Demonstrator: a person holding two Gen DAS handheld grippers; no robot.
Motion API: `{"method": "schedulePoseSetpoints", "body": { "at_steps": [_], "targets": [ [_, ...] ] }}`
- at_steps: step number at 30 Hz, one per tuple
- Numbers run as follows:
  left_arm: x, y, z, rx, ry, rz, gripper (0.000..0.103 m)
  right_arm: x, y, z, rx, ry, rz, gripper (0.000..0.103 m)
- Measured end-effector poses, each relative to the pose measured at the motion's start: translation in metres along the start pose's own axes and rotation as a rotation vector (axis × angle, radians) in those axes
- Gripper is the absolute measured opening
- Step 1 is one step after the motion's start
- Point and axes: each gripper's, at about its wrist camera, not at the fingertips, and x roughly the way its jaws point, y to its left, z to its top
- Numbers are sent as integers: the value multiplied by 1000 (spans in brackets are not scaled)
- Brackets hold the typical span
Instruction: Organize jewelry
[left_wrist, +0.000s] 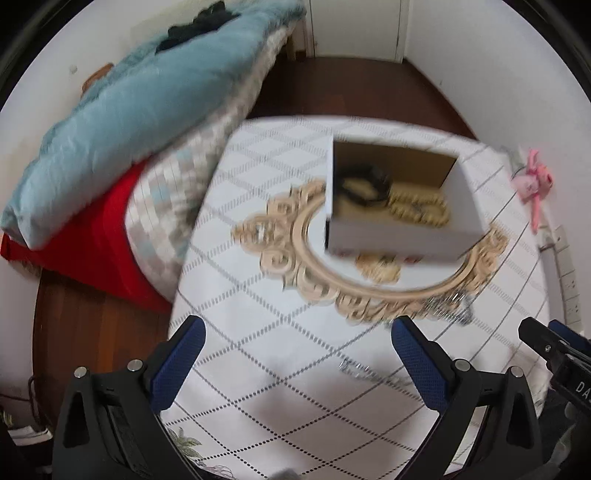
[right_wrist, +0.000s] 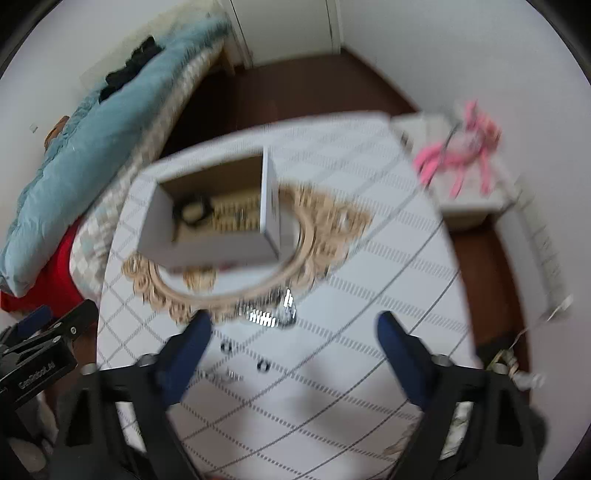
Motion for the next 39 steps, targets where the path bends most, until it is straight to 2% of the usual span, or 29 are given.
{"method": "schedulePoseSetpoints", "body": {
  "at_steps": [4, 6, 12, 18, 19, 22, 26, 28, 31, 35, 37, 39],
  "targets": [
    [31, 4, -24, 2, 79, 12, 100, 36, -4, -24, 12, 68, 60, 68],
    [43, 4, -32, 5, 111, 10, 93, 52, -2, -37, 5, 95, 70, 62],
    [67, 1, -46, 22, 158, -12, 88, 82, 10, -54, -31, 120, 58, 55],
    [73, 1, -55, 26, 178, -17, 88, 92, 31, -58, -121, 109, -1, 39],
    [73, 0, -56, 27, 183, -20, 88, 92, 35, -60, -145, 98, -26, 35],
    [73, -1, -62, 35, 188, -23, 88, 94, 44, -63, -186, 79, -64, 11],
    [73, -1, -65, 28, 193, -35, 88, 93, 42, -64, -177, 65, -58, 10],
    [73, -2, -67, 27, 190, -50, 88, 89, 36, -64, -154, 62, -48, 0],
    [75, -5, -65, 22, 193, -83, 82, 84, 26, -62, -112, 62, -31, 0],
    [78, -12, -62, 4, 203, -130, 80, 80, 10, -60, -44, 65, 25, 0],
    [81, -16, -61, 5, 207, -142, 67, 77, 3, -59, -12, 64, 64, 0],
    [81, -23, -60, 21, 202, -134, 60, 76, -3, -57, 7, 67, 78, 0]
  ]
}}
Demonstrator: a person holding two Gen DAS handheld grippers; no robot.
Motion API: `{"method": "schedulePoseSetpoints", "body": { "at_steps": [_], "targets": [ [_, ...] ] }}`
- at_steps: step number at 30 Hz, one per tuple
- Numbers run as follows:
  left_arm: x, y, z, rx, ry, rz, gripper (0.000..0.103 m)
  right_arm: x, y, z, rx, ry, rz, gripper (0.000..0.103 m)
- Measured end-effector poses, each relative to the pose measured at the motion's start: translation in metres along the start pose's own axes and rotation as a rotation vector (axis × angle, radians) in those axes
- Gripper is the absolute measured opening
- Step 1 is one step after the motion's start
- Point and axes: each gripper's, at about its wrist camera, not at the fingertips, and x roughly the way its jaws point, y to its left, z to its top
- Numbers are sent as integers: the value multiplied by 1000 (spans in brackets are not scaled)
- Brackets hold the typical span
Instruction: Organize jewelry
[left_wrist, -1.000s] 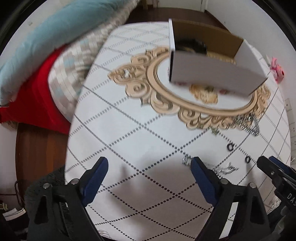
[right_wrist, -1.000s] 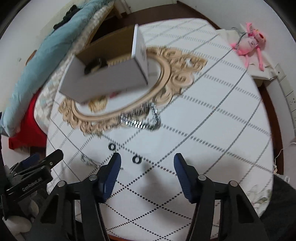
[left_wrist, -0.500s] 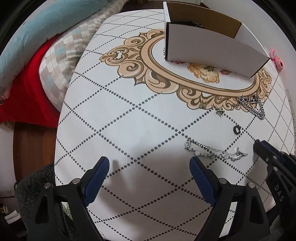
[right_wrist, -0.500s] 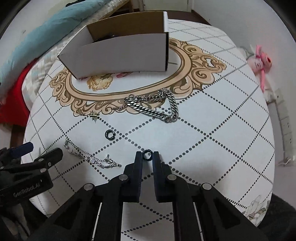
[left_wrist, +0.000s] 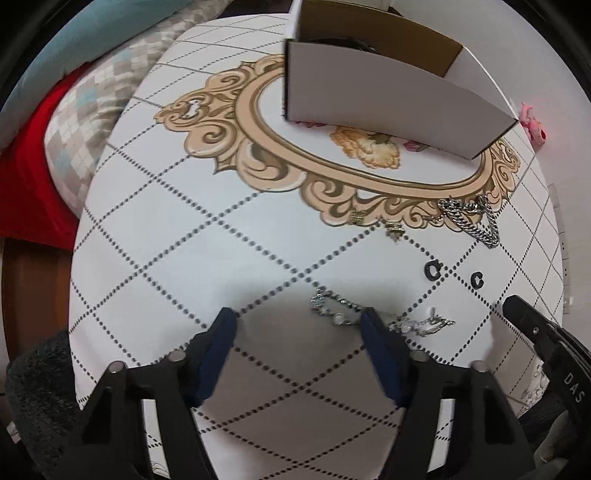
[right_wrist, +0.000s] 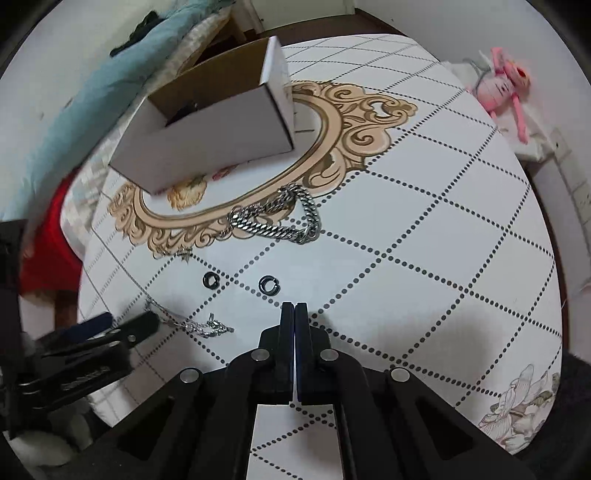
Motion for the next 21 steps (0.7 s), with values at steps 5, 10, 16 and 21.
{"method": "schedulePoseSetpoints", "body": {
  "at_steps": [5, 10, 16, 21],
  "targets": [
    [-4, -18, 6, 57, -24, 25, 10, 0, -5, 1, 32, 9, -10, 1],
    [-7, -17, 8, 34, -28, -28, 1, -2, -7, 3, 50, 3, -7, 1],
    [-34, -5, 14, 14, -75, -66, 0, -17, -13, 8, 84, -42, 56, 33],
    [-45, 11, 22, -26, -106, -92, 1, -18, -16, 27, 105, -62, 49, 40]
  ]
}}
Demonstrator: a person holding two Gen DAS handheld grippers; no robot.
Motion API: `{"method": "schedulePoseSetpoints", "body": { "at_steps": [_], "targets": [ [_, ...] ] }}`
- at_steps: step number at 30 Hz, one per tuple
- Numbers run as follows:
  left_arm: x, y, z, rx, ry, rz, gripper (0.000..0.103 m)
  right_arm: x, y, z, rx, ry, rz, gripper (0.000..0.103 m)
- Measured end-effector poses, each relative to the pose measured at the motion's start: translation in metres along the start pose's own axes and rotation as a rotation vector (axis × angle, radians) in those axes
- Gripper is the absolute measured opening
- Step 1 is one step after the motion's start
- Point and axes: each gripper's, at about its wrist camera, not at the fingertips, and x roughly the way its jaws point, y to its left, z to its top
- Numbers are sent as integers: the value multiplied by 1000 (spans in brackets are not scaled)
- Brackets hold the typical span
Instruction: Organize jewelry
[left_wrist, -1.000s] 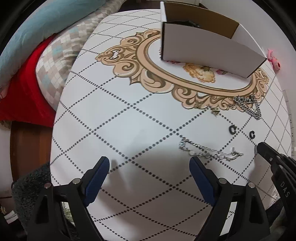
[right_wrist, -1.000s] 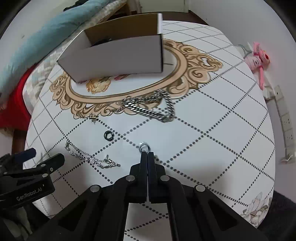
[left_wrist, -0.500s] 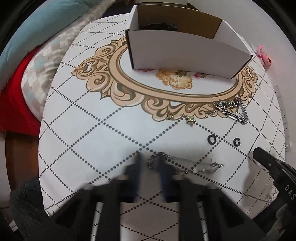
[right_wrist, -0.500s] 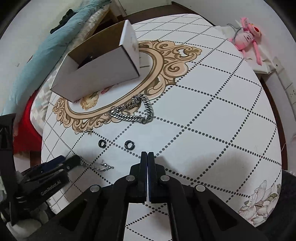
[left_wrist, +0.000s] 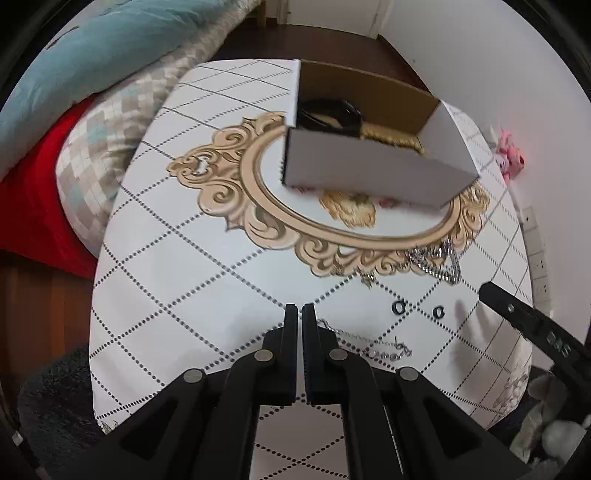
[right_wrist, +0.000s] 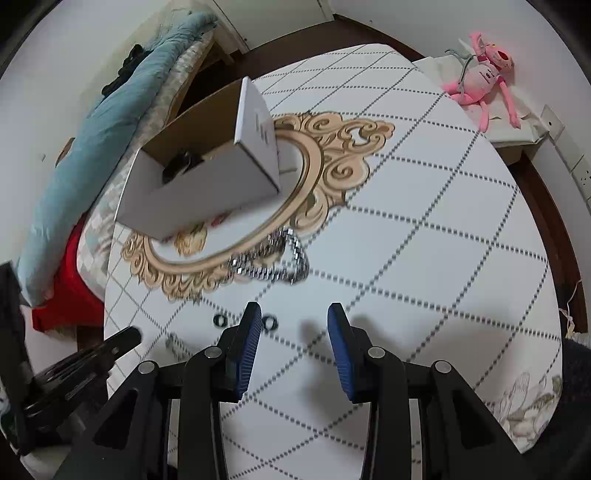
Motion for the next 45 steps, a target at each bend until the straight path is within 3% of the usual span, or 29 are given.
{"method": "schedulePoseSetpoints", "body": {
  "at_steps": [5, 9, 11, 13, 18, 20, 21, 22, 26, 33, 35, 36, 37, 38, 43, 45],
  "targets": [
    [3, 10, 3, -64, 22, 11, 6, 22, 15, 22, -47, 17, -38, 40],
    [17, 17, -4, -75, 76, 87, 6, 44, 33, 26, -140, 48, -136, 36],
    [25, 21, -8, -86, 103, 100, 6, 50, 43, 24, -199, 64, -202, 21],
    [28, 24, -11, -100, 105, 115, 6, 54, 44, 24, -201, 79, -183, 7],
    [31, 30, -18, -143, 115, 78, 7, 45, 23, 12, -184, 71, -206, 0],
    [31, 26, -18, -126, 119, 54, 22, 36, 10, 3, -160, 70, -198, 0],
    [31, 24, -17, -117, 121, 40, 45, 32, 2, -3, -147, 72, -192, 0],
    [31, 22, -17, -114, 123, 34, 58, 27, -5, -10, -131, 73, -183, 0],
    [33, 13, -17, -96, 121, -5, 58, 12, -26, -28, -86, 78, -147, 0],
    [40, -21, -9, 26, 91, 45, 55, 0, -30, -16, -53, 69, -118, 0],
    [42, -33, -9, 84, 74, 96, 45, 2, -30, -12, -44, 68, -111, 0],
    [42, -39, -9, 116, 60, 113, 31, -2, -28, -12, -41, 67, -112, 0],
    [41, -44, -10, 142, 44, 104, 8, -2, -28, -10, -30, 64, -110, 0],
    [41, -48, -10, 157, 46, 103, 1, -2, -28, -7, -20, 65, -101, 1],
    [38, -52, -8, 151, 54, 56, 1, -6, -26, 3, 13, 43, -77, 2],
    [29, -46, -7, 131, 41, 37, 1, -9, -24, 8, 19, 32, -44, 13]
  ]
}}
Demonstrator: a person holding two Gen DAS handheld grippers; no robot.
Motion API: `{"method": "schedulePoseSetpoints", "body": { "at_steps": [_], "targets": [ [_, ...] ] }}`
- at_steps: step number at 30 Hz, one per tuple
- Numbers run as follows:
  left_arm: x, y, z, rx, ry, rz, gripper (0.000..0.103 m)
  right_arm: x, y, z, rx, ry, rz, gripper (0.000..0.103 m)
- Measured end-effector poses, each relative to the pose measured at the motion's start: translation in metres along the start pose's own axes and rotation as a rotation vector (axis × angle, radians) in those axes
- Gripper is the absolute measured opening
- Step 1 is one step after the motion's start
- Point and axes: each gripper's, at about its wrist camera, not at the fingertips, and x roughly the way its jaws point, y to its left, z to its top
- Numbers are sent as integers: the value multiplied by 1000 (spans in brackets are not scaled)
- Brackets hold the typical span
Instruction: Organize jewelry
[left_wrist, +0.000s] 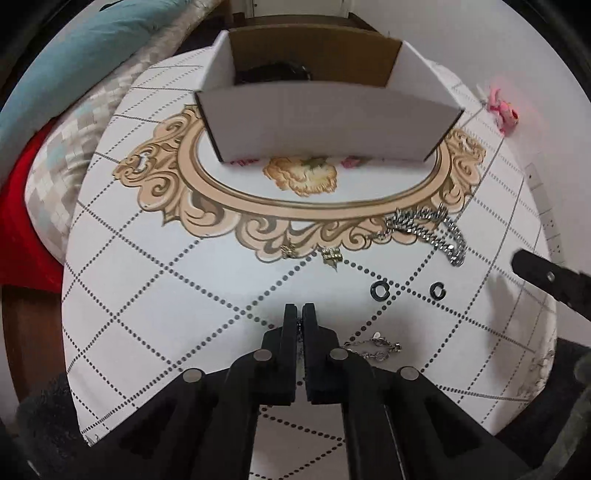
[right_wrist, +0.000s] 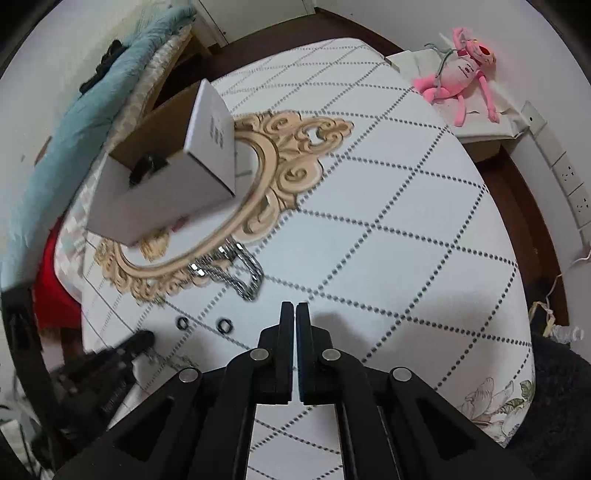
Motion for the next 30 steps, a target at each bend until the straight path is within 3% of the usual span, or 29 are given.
{"method": "schedulePoseSetpoints", "body": {
  "at_steps": [2, 3, 9, 13, 15, 18, 22, 23, 30],
  "targets": [
    [-12, 11, 1, -22, -17, -11, 1, -1, 3, 5, 4, -13, 31, 40],
    [-20, 17, 3, -32, -32, -12, 1, -1, 6, 8, 2, -18, 51, 44],
    [-39, 49, 15, -89, -84, -21, 1, 17, 32, 26, -62, -8, 46, 44],
    [-41, 52, 21, -101, -95, -17, 1, 43, 53, 30, -161, 28, -32, 44],
    [-40, 52, 20, -95, -94, -9, 1, 58, 62, 28, -217, 54, -85, 43],
    [-37, 50, 20, -91, -88, -4, 1, 63, 78, 23, -316, 7, -156, 10],
    [-37, 46, 19, -87, -86, -15, 1, 62, 83, 22, -330, 2, -135, 8],
    [-39, 44, 19, -85, -90, -20, 1, 57, 82, 21, -321, -18, -121, 4],
    [-72, 33, 33, -71, -145, -89, 1, 3, 80, 23, -264, -84, 15, 4]
  ]
}}
